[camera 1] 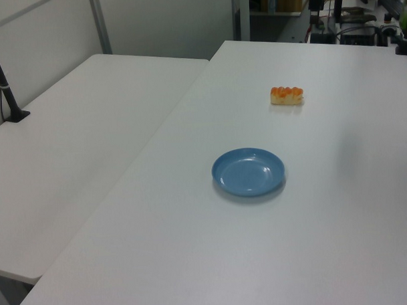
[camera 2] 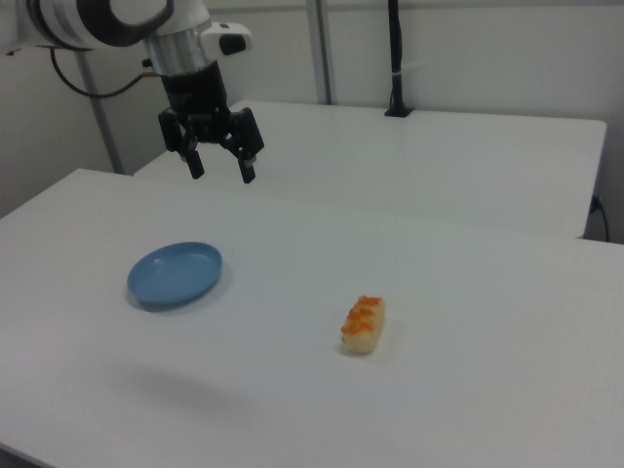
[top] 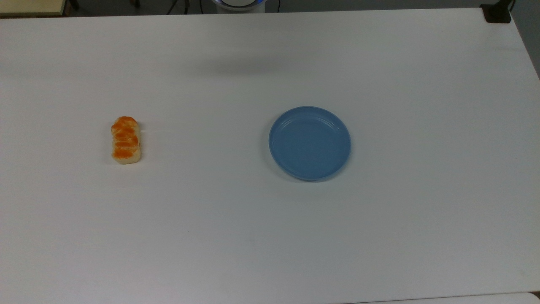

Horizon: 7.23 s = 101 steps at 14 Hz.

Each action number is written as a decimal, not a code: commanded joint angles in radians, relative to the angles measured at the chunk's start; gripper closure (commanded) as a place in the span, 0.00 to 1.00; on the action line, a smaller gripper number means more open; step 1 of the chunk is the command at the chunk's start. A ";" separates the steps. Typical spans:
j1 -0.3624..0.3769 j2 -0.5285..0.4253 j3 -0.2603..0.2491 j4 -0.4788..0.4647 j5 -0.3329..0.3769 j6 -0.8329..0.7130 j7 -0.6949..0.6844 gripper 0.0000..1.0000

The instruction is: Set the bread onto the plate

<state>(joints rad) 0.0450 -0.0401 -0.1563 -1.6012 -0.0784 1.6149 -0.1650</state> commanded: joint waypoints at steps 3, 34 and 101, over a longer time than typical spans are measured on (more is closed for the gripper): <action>0.015 0.002 -0.012 0.007 0.015 -0.023 0.012 0.00; -0.005 0.008 -0.028 0.010 0.094 -0.018 -0.063 0.00; 0.090 0.537 0.380 -0.056 -0.158 0.577 0.955 0.00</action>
<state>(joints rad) 0.1394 0.5166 0.2166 -1.6509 -0.2154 2.1858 0.7671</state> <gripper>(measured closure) 0.595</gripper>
